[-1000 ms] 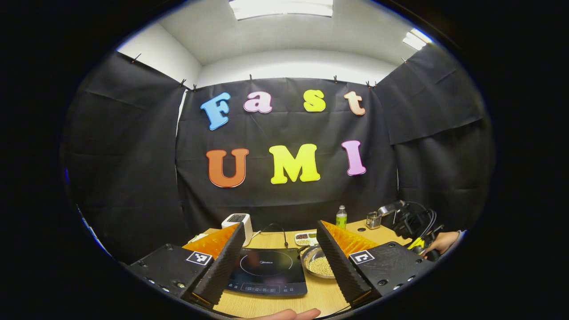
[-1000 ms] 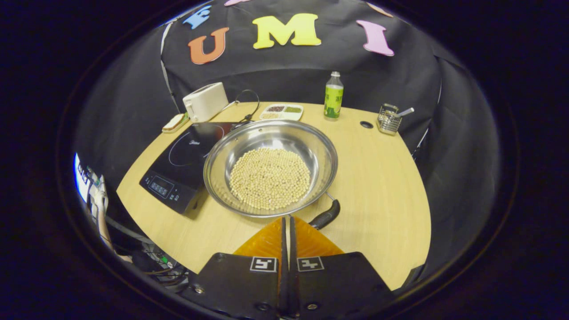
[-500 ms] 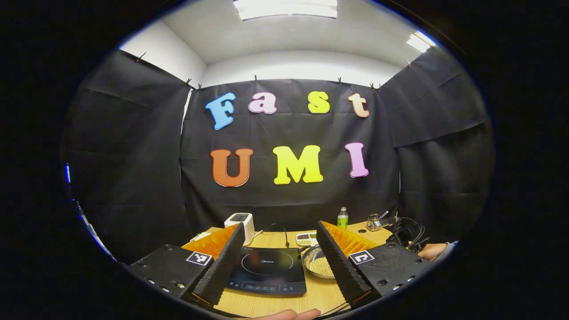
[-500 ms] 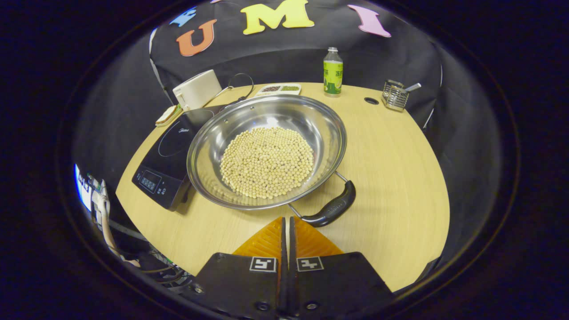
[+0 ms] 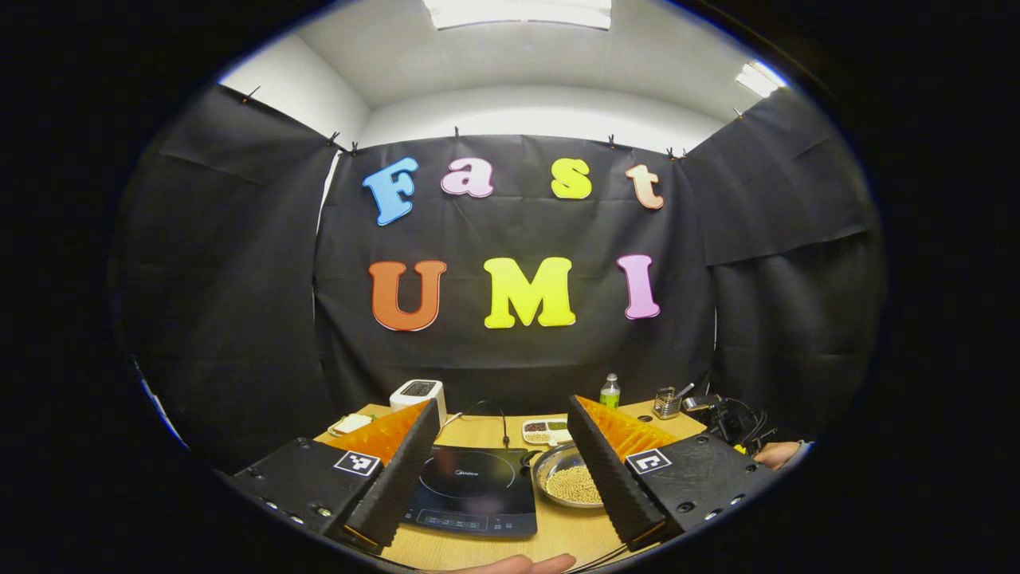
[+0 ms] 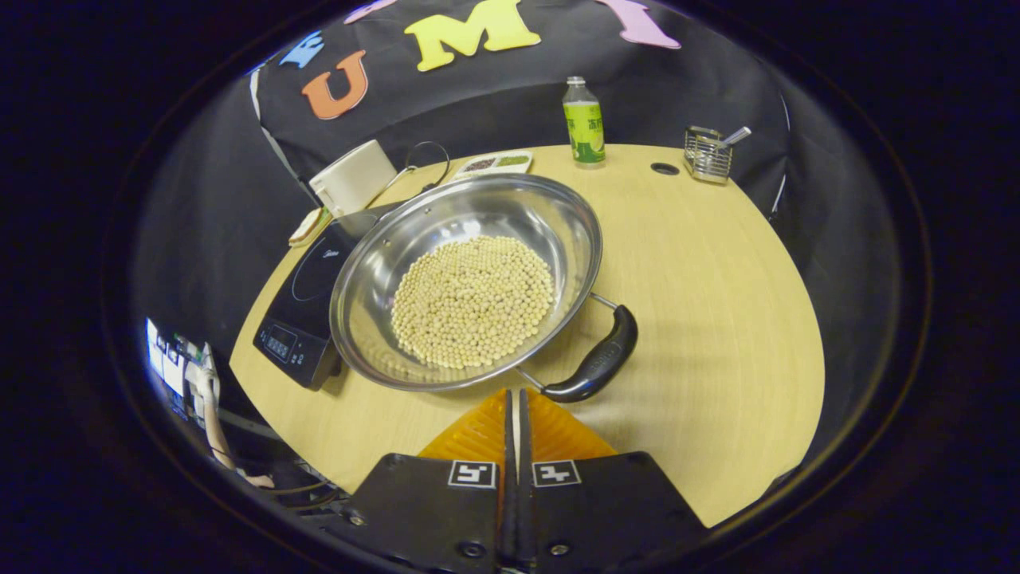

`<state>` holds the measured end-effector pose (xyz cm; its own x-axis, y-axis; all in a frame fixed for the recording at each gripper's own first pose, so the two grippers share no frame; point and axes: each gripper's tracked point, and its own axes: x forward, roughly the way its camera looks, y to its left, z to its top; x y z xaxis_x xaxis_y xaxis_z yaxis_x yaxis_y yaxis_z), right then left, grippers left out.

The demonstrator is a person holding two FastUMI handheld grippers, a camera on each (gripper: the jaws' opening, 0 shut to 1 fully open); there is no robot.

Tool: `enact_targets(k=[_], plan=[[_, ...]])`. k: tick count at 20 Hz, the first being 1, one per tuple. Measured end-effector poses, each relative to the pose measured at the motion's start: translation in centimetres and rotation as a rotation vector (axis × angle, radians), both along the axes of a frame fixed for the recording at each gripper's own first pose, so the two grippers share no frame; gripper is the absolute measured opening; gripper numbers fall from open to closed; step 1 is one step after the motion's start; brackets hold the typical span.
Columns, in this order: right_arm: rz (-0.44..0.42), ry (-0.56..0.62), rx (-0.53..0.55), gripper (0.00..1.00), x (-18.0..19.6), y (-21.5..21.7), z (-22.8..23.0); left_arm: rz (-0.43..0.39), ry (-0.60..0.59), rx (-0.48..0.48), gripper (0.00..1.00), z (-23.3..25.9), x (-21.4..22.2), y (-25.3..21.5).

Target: First push the handle of the pot to place it horizontally, then grasp the pot with both hands and set it on the induction cooktop.

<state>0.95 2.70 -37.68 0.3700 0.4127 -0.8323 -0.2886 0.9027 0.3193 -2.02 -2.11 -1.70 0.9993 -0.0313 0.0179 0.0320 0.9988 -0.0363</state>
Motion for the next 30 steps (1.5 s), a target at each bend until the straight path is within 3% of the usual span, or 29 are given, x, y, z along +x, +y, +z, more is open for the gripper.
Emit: enact_targets(k=[6, 12, 16, 18, 19, 21, 22, 23, 30], plan=[[-0.013, 0.028, 0.041, 0.01, 1.5, -1.4, -0.2, 0.046, -0.03, 0.005, 0.96, 1.4, 4.1, 0.9], [-0.019, 0.008, -0.003, 0.04, 4.5, -3.3, -1.0, 0.082, -0.034, -0.012, 0.96, 1.6, 7.0, 2.3], [-0.029, -0.001, -0.04, 0.0, 6.8, -4.2, -1.4, 0.078, -0.009, -0.028, 0.96, 0.1, 8.4, 2.2], [-0.039, -0.013, -0.07, 0.04, 8.0, -4.6, -1.8, 0.071, 0.011, -0.011, 0.96, -0.9, 9.1, 2.2], [-0.04, -0.023, -0.084, 0.0, 8.5, -4.7, -1.8, 0.066, 0.021, -0.015, 0.96, -1.5, 9.3, 2.1], [-0.044, -0.033, -0.099, 0.04, 9.1, -5.0, -2.1, 0.059, 0.041, -0.037, 0.96, -2.5, 9.7, 2.0], [-0.05, -0.029, -0.098, 0.0, 9.2, -5.1, -2.5, 0.05, 0.061, -0.045, 0.96, -3.2, 10.0, 1.9], [-0.055, -0.026, -0.095, 0.04, 9.4, -5.2, -2.8, 0.053, 0.075, -0.045, 0.96, -3.7, 10.2, 1.9], [-0.193, -0.052, -0.002, 0.04, 9.9, -6.2, -2.1, 0.038, 0.144, -0.061, 0.96, -7.6, 12.2, 0.9]])
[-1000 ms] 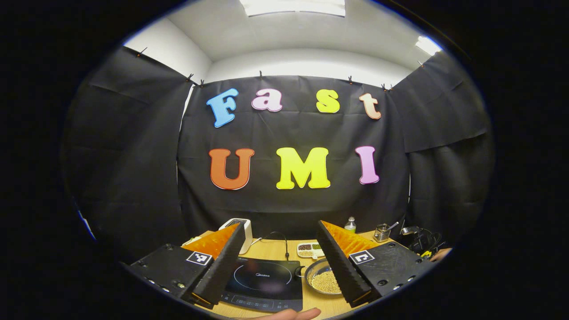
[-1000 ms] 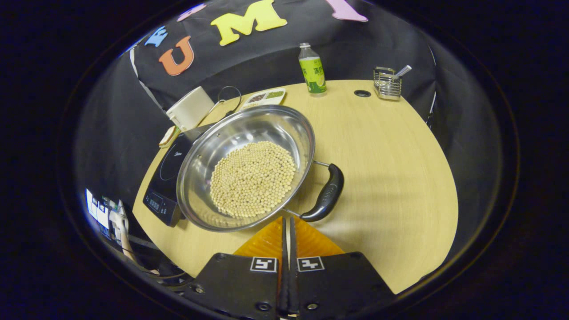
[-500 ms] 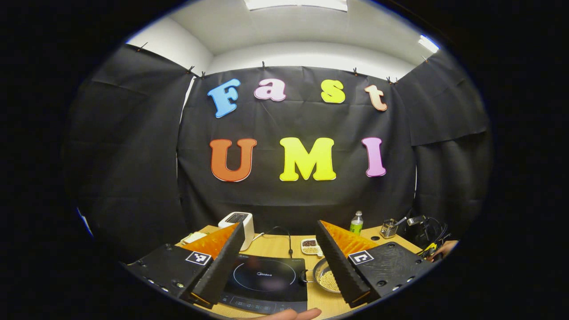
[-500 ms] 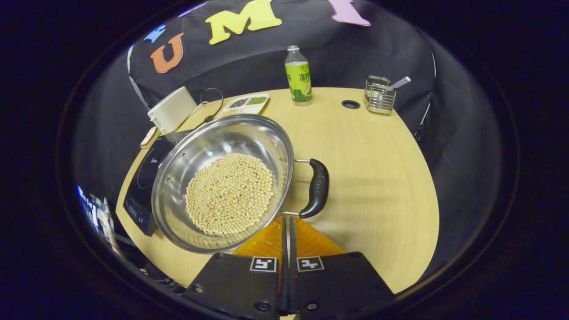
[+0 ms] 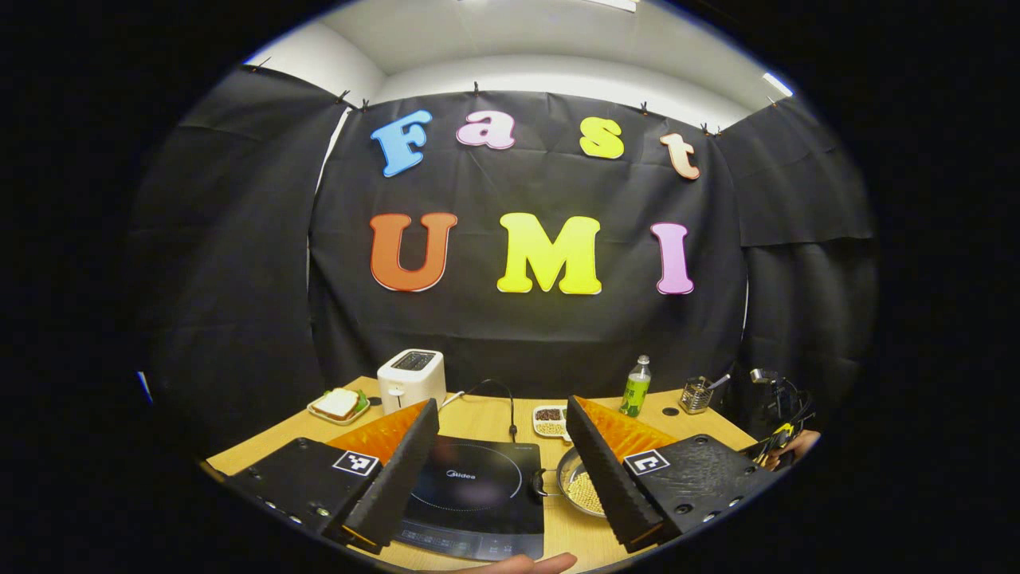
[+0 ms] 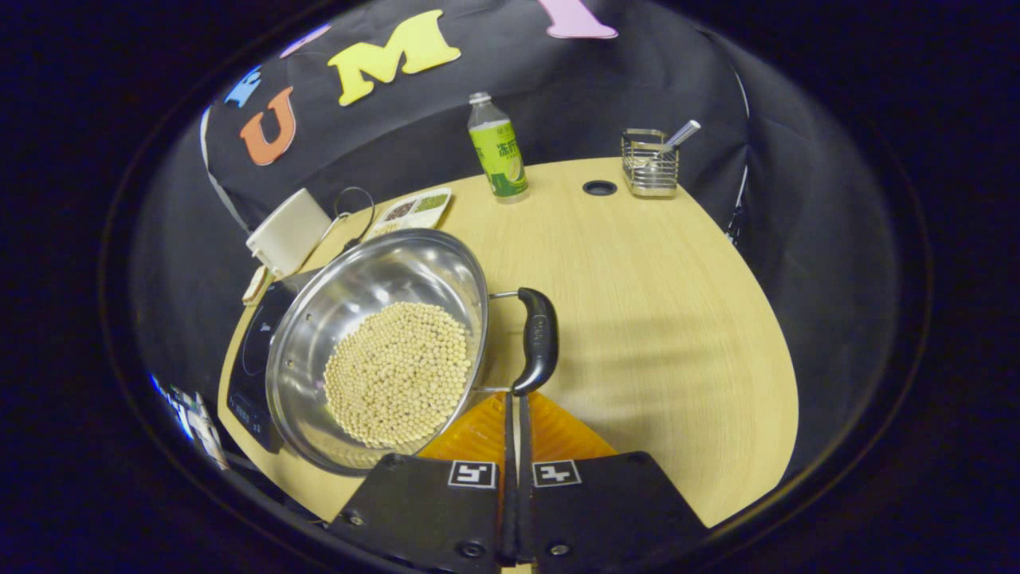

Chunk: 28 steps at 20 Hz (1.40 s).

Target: First push the handle of the pot to place it horizontally, then grasp the pot with both hands and set it on the induction cooktop.

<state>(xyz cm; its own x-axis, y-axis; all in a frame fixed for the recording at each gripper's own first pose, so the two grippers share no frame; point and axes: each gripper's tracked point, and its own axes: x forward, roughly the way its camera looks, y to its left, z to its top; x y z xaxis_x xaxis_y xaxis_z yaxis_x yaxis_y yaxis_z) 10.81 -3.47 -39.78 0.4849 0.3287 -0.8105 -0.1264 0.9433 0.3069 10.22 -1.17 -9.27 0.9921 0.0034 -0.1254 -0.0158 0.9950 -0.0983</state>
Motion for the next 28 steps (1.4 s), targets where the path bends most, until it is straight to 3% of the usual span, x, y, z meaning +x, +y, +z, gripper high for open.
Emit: enact_targets(k=[4, 6, 9, 11, 20, 28], plan=[[-0.04, -0.14, -0.032, 0.04, 0.4, -2.3, 2.4, -0.025, 0.119, -0.034, 0.96, -4.8, 2.2, -1.0], [-0.065, -0.226, -0.088, 0.24, 0.7, -4.0, 4.0, -0.054, 0.175, -0.071, 0.95, -6.7, 3.0, -2.3], [-0.102, -0.263, -0.123, 0.81, 0.7, -5.1, 5.1, -0.091, 0.236, -0.091, 0.95, -9.0, 4.2, -3.7], [-0.107, -0.251, -0.109, 0.95, 0.6, -4.7, 5.3, -0.094, 0.282, -0.075, 0.95, -10.7, 4.8, -4.2], [-0.077, -0.224, -0.001, 0.95, 2.5, -0.9, 4.0, -0.175, 0.531, -0.036, 0.95, -19.9, 8.1, -7.8], [-0.073, -0.154, 0.003, 0.92, 4.6, 0.4, -0.2, -0.197, 0.698, -0.042, 0.95, -24.9, 10.1, -9.3]])
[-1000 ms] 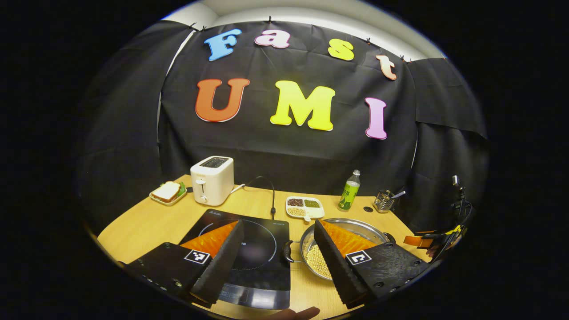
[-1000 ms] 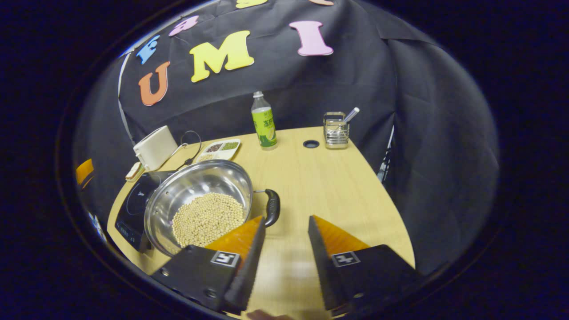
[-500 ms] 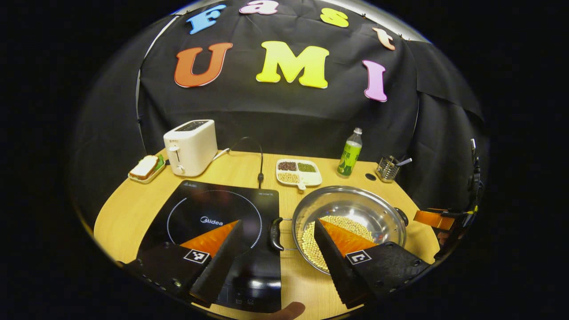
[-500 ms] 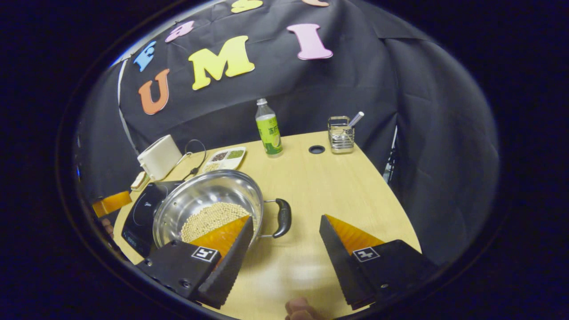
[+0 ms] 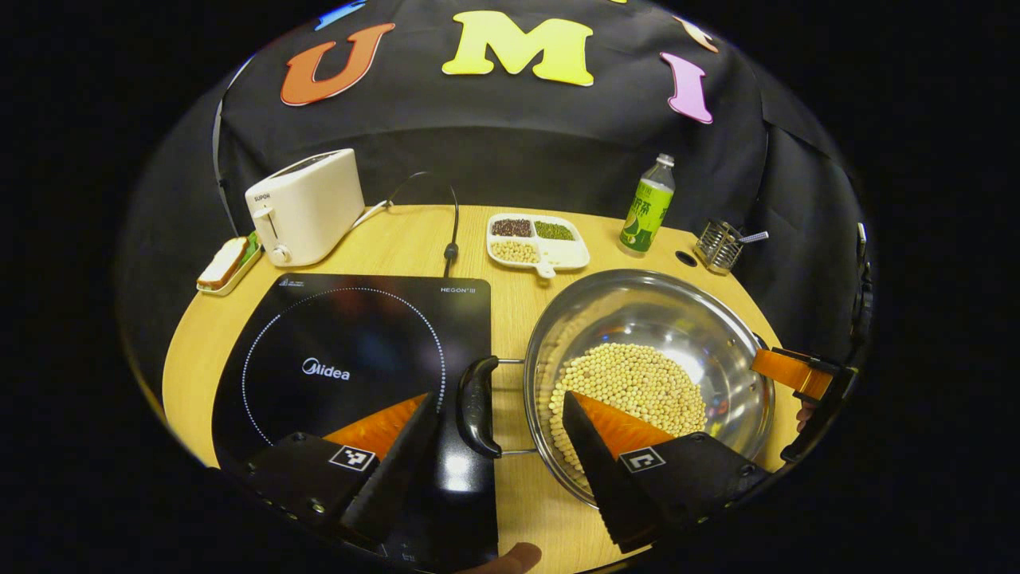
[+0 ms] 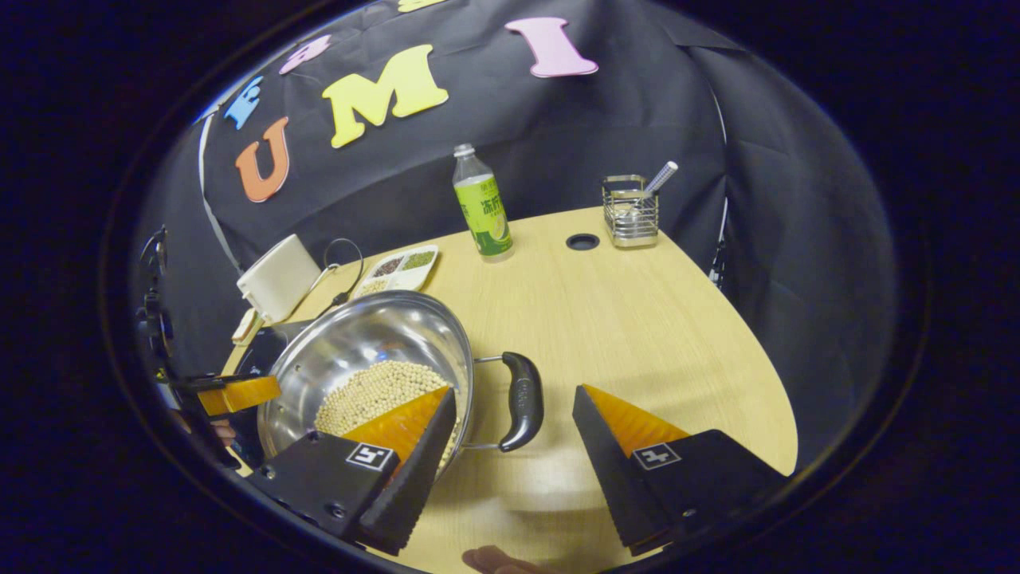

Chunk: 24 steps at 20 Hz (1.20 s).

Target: First push the handle of the pot to place it horizontally, then grasp the pot with both hands and set it on the induction cooktop.

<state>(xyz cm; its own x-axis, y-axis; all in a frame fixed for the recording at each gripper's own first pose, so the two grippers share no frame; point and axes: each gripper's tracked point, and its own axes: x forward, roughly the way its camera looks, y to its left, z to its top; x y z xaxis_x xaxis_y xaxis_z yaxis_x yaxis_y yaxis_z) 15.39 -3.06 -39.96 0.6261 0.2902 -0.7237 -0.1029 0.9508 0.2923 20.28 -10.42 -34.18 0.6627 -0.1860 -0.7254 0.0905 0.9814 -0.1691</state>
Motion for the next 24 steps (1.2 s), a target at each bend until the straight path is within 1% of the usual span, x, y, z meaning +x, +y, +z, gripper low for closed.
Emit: enact_targets(k=[2, 3, 5, 7, 9, 11, 12, 13, 14, 15, 16, 17, 19, 20, 21, 23, 24], plan=[[0.019, 0.016, -0.009, 0.92, 0.3, 0.4, -0.7, 0.011, 0.012, 0.003, 0.95, -0.3, 0.5, -0.1], [0.029, 0.022, -0.015, 0.92, 0.4, 0.5, -1.0, 0.011, 0.016, -0.003, 0.93, -0.2, 0.6, -0.2], [0.043, 0.027, -0.022, 0.89, 0.8, 1.0, -1.2, 0.013, 0.019, 0.014, 0.93, -0.3, 0.6, -0.2], [0.058, 0.028, -0.027, 0.84, 0.9, 1.3, -1.1, 0.018, 0.015, 0.025, 0.92, -0.4, 0.6, 0.1], [0.063, 0.028, -0.018, 0.84, 0.9, 1.9, -1.1, 0.024, 0.015, 0.027, 0.88, -0.5, 0.6, 0.3], [0.065, 0.038, -0.008, 0.81, 0.7, 2.2, -1.2, 0.034, 0.019, 0.039, 0.84, -0.7, 0.6, 0.8], [0.062, 0.045, -0.011, 0.8, 0.7, 2.2, -1.4, 0.032, 0.016, 0.036, 0.77, -0.7, 0.5, 0.8], [0.056, 0.051, -0.014, 0.77, 0.7, 2.1, -1.6, 0.033, 0.015, 0.039, 0.74, -0.7, 0.5, 0.8], [0.053, 0.058, -0.019, 0.77, 0.6, 2.0, -1.8, 0.034, 0.007, 0.037, 0.73, -0.6, 0.5, 0.8], [0.046, 0.064, -0.027, 0.74, 0.6, 1.8, -1.9, 0.033, 0.009, 0.036, 0.73, -0.6, 0.4, 0.8], [0.035, 0.068, -0.036, 0.72, 0.6, 1.6, -2.1, 0.037, 0.006, 0.037, 0.82, -0.6, 0.5, 0.8], [0.037, 0.069, -0.038, 0.69, 0.6, 1.6, -2.1, 0.042, 0.007, 0.038, 0.71, -0.9, 0.5, 0.9], [0.035, 0.063, -0.043, 0.69, 0.6, 1.6, -2.1, 0.029, -0.012, 0.046, 0.71, -0.9, 0.6, 0.5], [0.036, 0.059, -0.044, 0.7, 0.6, 1.7, -2.1, 0.024, -0.023, 0.055, 0.63, -0.9, 0.7, 0.5], [0.037, 0.058, -0.047, 0.68, 0.6, 1.7, -2.1, 0.023, -0.03, 0.058, 0.62, -0.9, 0.6, 0.6], [0.033, 0.061, -0.051, 0.68, 0.6, 1.7, -2.1, 0.042, -0.034, 0.037, 0.62, -1.3, 0.9, 0.5], [0.033, 0.063, -0.053, 0.67, 0.6, 1.7, -2.1, 0.048, -0.034, 0.033, 0.59, -0.8, 0.6, 0.5]])
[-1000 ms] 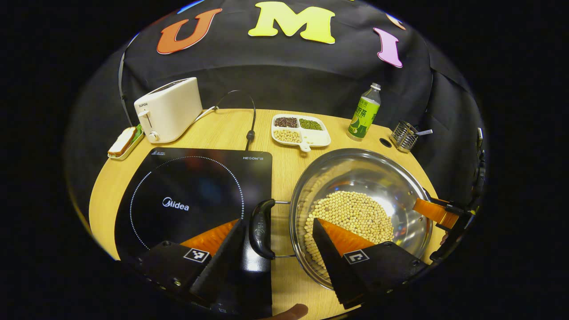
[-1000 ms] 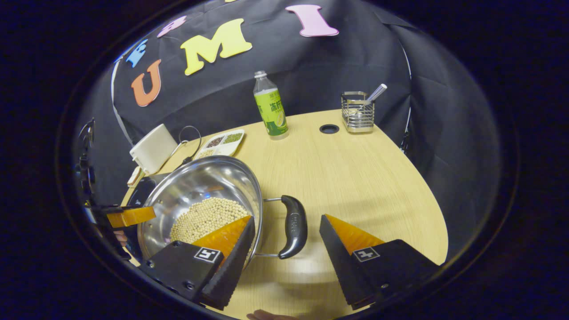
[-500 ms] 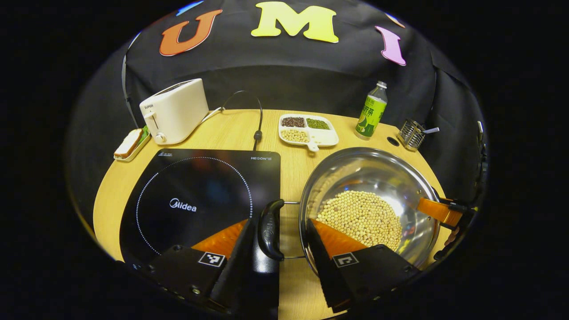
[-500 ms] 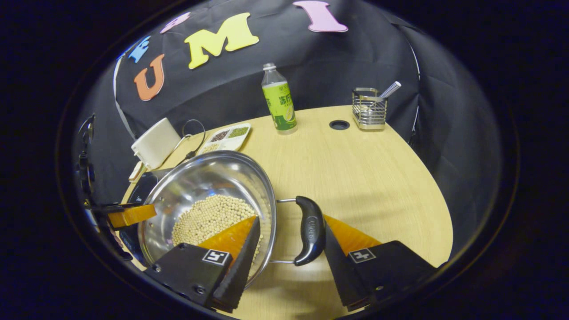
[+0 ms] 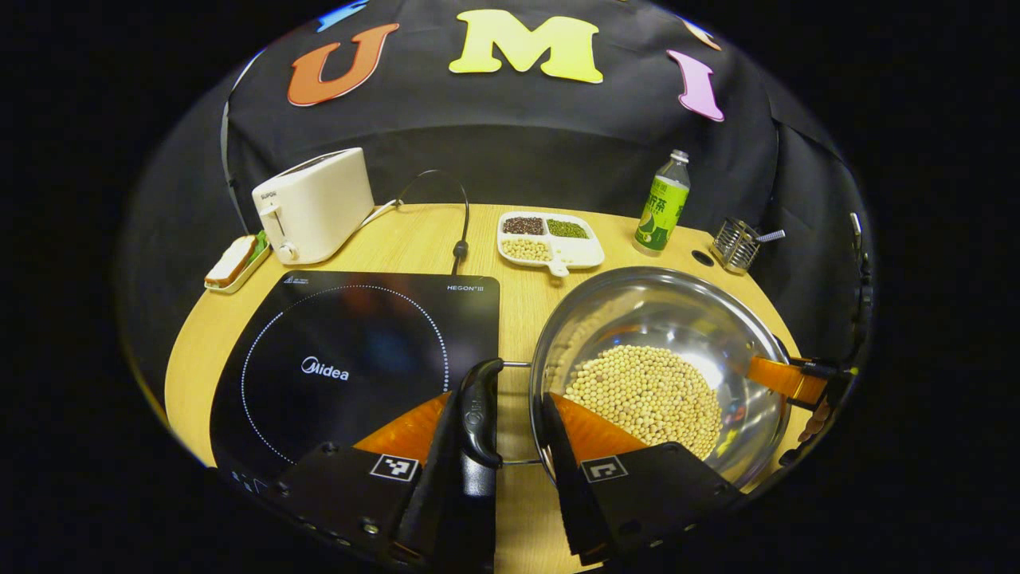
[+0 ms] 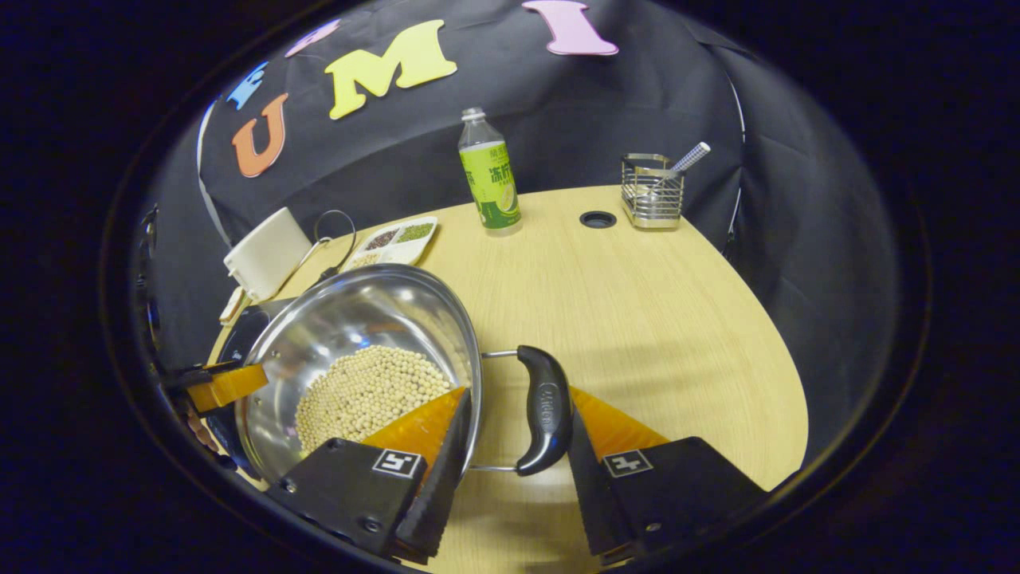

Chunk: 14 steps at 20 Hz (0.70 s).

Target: First push the handle of the pot to place it horizontally, then grasp the pot with both hands and set it on the induction cooktop.

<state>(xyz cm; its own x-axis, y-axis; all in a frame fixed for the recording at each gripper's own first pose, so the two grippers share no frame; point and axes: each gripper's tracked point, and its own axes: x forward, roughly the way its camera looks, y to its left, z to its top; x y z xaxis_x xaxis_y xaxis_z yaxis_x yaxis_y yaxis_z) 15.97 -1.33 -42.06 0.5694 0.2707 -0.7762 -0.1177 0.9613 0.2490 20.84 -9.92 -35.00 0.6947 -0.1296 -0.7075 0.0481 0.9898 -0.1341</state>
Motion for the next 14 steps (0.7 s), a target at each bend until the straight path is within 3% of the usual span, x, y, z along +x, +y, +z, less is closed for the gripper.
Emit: enact_targets(k=[1, 2, 3, 10, 11, 12, 14], plan=[[-0.001, -0.004, 0.003, 0.67, 0.1, 0.0, 0.0, 0.004, -0.009, 0.005, 0.59, 0.0, 0.1, 0.1], [0.002, -0.011, 0.008, 0.67, 0.1, 0.1, 0.1, 0.01, -0.006, 0.013, 0.47, -0.3, -0.1, -0.1], [0.002, -0.014, 0.01, 0.67, 0.2, 0.0, 0.1, 0.003, -0.007, 0.025, 0.56, 0.0, -0.5, 0.0], [-0.029, 0.026, -0.001, 0.61, -2.3, -1.6, 0.7, -0.008, 0.004, 0.012, 0.53, 0.4, -3.0, -1.0], [-0.032, 0.025, 0.0, 0.6, -2.7, -1.8, 1.0, -0.011, -0.004, 0.011, 0.58, 0.7, -3.6, -1.1], [-0.034, 0.023, 0.0, 0.6, -3.2, -2.0, 1.2, -0.012, -0.011, 0.008, 0.53, 1.0, -4.0, -1.2], [-0.043, 0.023, 0.003, 0.6, -4.4, -2.4, 2.1, -0.013, -0.025, 0.004, 0.53, 1.7, -5.0, -1.2]])
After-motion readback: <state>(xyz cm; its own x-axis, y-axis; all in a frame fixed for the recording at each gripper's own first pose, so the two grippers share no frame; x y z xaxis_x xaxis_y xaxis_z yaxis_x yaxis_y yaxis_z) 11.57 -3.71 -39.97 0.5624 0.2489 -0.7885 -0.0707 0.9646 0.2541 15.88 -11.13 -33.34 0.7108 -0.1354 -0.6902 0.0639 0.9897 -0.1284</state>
